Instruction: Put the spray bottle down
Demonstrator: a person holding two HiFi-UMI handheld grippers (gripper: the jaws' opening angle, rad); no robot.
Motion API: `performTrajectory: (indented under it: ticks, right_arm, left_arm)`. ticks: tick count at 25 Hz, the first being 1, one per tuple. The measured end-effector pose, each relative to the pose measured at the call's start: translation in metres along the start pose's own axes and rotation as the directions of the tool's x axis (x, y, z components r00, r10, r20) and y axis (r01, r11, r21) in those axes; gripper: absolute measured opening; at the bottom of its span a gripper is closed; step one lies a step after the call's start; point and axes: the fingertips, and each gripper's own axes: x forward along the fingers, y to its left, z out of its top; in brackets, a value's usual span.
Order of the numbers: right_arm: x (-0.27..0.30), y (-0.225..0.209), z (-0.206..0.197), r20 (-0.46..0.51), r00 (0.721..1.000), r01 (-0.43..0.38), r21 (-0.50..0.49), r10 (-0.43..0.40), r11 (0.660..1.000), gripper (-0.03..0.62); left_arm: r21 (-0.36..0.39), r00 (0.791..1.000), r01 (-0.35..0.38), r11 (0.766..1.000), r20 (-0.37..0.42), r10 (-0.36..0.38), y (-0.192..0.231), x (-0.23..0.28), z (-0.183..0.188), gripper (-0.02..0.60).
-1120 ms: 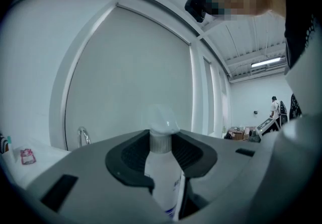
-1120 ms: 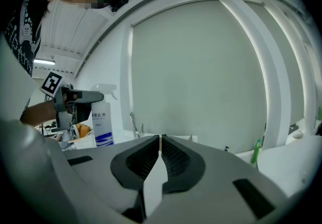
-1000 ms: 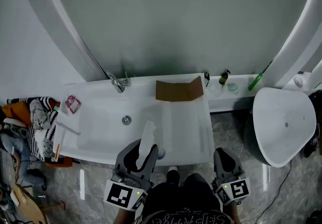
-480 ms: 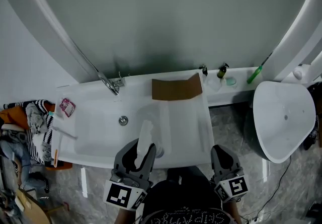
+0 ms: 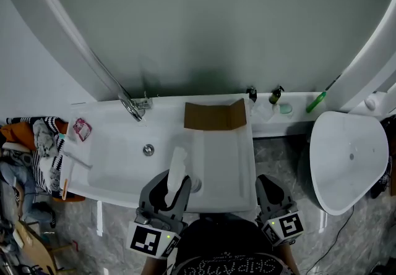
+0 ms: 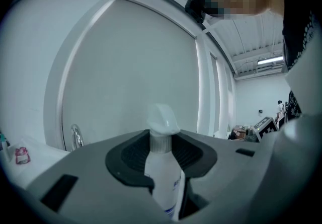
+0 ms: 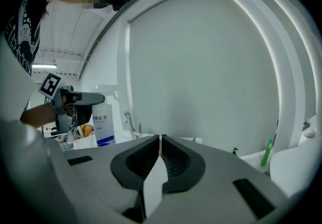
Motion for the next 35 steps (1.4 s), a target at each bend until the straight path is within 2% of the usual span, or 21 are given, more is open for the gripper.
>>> performTrajectory:
  ticks: [7, 15, 19, 23, 30, 35]
  right_arm:
    - [0.007, -0.031, -0.007, 0.001, 0.999, -0.048, -0.025, 0.049, 0.999, 0.028]
    - [0.005, -0.048, -0.006, 0.007, 0.998, -0.067, -0.027, 0.067, 0.997, 0.028]
    - [0.001, -0.055, -0.003, 0.022, 0.998, -0.052, -0.022, 0.053, 0.998, 0.028]
    - [-0.003, -0.065, -0.003, 0.025, 0.999, -0.022, -0.013, 0.022, 1.0, 0.028]
    - [-0.007, -0.074, -0.007, 0.021, 1.0, 0.022, -0.002, -0.022, 1.0, 0.028]
    - [-0.004, -0.076, -0.01, 0.007, 1.0, 0.031, 0.003, -0.031, 1.0, 0.028]
  left_arm:
    - [-0.002, 0.999, -0.028, 1.0, 0.028, 0.028, -0.021, 0.019, -0.008, 0.134]
    - [-0.006, 0.999, -0.002, 1.0, 0.032, 0.002, -0.039, 0.042, -0.018, 0.135]
    - [0.025, 0.999, 0.019, 1.0, 0.043, -0.02, -0.04, 0.057, -0.019, 0.135]
    - [0.088, 0.995, 0.055, 0.995, 0.072, -0.061, -0.037, 0.079, -0.017, 0.135]
    - [0.044, 0.991, 0.081, 0.996, 0.107, -0.085, -0.021, 0.12, -0.037, 0.133]
    - [0.076, 0.994, 0.084, 0.994, 0.06, -0.089, -0.017, 0.141, -0.069, 0.133]
